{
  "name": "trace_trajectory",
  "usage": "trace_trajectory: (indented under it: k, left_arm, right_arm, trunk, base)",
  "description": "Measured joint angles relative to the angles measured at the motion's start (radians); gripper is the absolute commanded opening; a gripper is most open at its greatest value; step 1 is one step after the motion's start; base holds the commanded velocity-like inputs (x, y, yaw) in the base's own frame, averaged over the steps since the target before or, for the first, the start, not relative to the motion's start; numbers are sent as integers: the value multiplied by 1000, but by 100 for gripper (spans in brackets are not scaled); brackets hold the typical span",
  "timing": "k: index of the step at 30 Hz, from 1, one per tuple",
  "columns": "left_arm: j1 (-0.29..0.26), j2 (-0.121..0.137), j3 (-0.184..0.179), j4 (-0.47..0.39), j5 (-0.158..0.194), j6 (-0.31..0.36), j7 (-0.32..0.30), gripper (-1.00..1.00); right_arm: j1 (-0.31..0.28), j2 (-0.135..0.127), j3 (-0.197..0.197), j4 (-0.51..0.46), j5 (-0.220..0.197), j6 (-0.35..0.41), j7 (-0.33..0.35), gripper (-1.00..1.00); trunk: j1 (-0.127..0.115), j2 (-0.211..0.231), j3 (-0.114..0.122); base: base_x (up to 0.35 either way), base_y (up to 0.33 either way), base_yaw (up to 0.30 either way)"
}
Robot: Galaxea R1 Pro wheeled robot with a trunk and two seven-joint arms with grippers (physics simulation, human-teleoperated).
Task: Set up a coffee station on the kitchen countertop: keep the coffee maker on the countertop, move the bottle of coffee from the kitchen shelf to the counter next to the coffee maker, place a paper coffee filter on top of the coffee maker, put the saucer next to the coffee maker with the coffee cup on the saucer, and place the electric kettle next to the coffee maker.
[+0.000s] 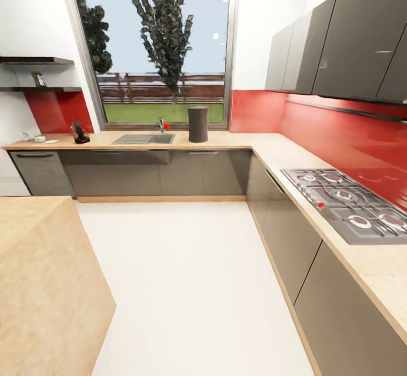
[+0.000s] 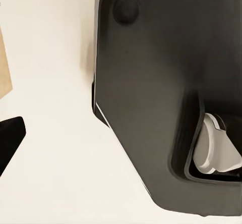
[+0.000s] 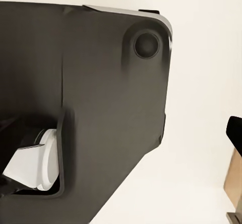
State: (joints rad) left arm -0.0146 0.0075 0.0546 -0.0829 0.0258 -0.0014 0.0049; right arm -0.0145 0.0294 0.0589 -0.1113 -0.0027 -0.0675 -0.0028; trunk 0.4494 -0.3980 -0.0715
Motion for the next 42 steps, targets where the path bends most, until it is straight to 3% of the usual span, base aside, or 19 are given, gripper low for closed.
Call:
trace_trajectory:
  k: [31, 42]
  left_arm:
    - [6, -3, -2, 2, -3, -2, -15, 100]
    - [-20, 12, -5, -44, -4, -2, -14, 100]
  right_arm:
    - [0, 0, 0, 0, 0, 0, 0, 100]
    - [0, -2, -1, -24, 1, 4, -1, 100]
  trunk:
    - [0, 0, 47]
    - [0, -1, 62]
  base:
    - [3, 0, 28]
    - [281, 0, 0]
